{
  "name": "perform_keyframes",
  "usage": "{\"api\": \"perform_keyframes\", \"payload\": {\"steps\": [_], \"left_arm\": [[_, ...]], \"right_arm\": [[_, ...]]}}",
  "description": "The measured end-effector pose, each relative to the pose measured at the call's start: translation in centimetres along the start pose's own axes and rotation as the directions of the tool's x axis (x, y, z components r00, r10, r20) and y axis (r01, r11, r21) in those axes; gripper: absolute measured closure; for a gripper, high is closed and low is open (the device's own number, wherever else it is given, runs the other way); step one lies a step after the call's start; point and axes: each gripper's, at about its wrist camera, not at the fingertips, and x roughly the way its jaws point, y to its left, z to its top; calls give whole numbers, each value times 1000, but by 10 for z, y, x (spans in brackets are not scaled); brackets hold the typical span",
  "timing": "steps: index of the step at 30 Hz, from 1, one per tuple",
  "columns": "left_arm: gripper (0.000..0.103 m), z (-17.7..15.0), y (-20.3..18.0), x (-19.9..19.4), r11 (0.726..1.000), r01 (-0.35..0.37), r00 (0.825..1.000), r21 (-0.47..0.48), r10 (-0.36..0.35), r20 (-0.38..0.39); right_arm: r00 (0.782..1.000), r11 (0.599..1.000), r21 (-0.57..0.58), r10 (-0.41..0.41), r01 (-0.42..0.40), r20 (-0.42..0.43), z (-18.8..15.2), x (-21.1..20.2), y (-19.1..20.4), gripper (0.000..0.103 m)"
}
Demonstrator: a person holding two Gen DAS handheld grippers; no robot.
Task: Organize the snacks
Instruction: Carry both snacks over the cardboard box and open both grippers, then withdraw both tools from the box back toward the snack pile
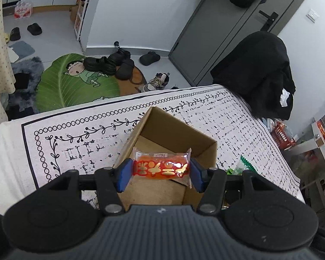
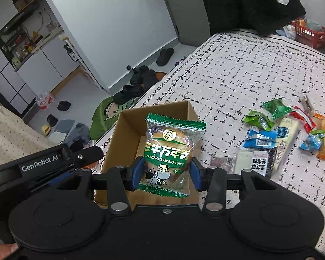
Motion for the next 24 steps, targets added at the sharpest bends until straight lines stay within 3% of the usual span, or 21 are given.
{"api": "perform_keyframes", "payload": {"steps": [6,19,20,22,24], "left_arm": [[44,4,6,11,1000,8,1000,-28,-8,-26],[26,13,17,7,997,2,999,-80,-6,-40],[25,13,17,6,997,0,999,-79,-3,-44],[23,13,15,5,998,-14,999,-65,11,-47],[20,13,12,2,998,-29,999,-51,27,-41]], "right_arm": [[1000,1000,-5,-1,1,-26,-1,13,2,59],[996,1000,-1,30,-30,-81,-9,37,7,56],[996,999,1,37,-37,-87,-8,37,7,54],[996,999,3,45,-44,-82,-8,35,7,38],[997,999,-6,35,-36,-62,-7,28,7,28]]}}
